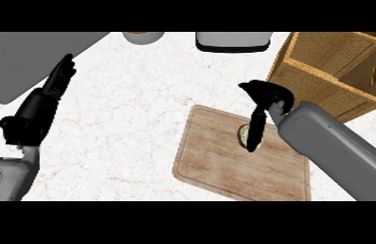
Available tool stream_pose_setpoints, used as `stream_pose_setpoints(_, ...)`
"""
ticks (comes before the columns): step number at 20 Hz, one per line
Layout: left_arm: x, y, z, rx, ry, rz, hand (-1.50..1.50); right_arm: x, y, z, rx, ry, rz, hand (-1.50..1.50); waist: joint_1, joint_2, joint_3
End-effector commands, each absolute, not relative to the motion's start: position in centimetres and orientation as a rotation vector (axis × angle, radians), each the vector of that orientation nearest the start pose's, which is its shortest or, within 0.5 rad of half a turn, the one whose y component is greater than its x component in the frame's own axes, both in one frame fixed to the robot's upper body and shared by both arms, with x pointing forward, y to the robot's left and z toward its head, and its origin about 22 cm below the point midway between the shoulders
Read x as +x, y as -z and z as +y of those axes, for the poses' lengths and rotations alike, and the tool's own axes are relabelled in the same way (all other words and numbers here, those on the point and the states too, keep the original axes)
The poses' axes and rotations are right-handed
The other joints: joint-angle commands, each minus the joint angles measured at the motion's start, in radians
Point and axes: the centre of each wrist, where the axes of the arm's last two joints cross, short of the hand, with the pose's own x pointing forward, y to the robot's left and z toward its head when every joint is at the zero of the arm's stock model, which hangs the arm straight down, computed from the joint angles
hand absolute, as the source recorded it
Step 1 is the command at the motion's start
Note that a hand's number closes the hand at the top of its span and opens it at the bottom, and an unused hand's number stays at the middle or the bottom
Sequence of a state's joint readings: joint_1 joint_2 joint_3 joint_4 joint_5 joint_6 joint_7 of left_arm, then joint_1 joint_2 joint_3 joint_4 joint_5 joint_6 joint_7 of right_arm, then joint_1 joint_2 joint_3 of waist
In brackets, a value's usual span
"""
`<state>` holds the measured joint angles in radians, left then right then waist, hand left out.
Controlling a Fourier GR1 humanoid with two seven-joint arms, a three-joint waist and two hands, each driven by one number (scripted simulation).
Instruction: Pick the cupcake from the cutting board and place it in the basket
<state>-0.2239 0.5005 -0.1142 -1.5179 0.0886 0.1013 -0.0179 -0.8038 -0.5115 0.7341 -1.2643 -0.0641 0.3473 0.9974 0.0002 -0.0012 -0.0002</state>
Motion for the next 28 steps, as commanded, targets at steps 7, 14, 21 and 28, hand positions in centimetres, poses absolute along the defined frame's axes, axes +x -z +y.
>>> stream_pose_setpoints(7,28.0,-7.2,29.6,0.276,0.359,-1.731,0.00,34.2,-10.0,-14.7,-0.612,-1.242,-0.629,-1.50,0.003,0.000,0.000)
stream_pose_setpoints(14,28.8,-6.8,28.5,0.300,0.368,-1.716,0.00,33.0,-7.8,-11.6,-0.630,-1.219,-0.621,-1.50,0.002,0.000,0.000)
stream_pose_setpoints(21,28.5,-6.7,29.0,0.303,0.366,-1.727,0.00,34.7,-6.7,-15.5,-0.615,-1.215,-0.617,-1.50,0.004,0.001,0.000)
stream_pose_setpoints(28,28.3,-7.1,29.3,0.307,0.385,-1.711,0.00,32.3,-3.9,-14.1,-0.617,-1.185,-0.574,-1.50,0.003,0.001,0.000)
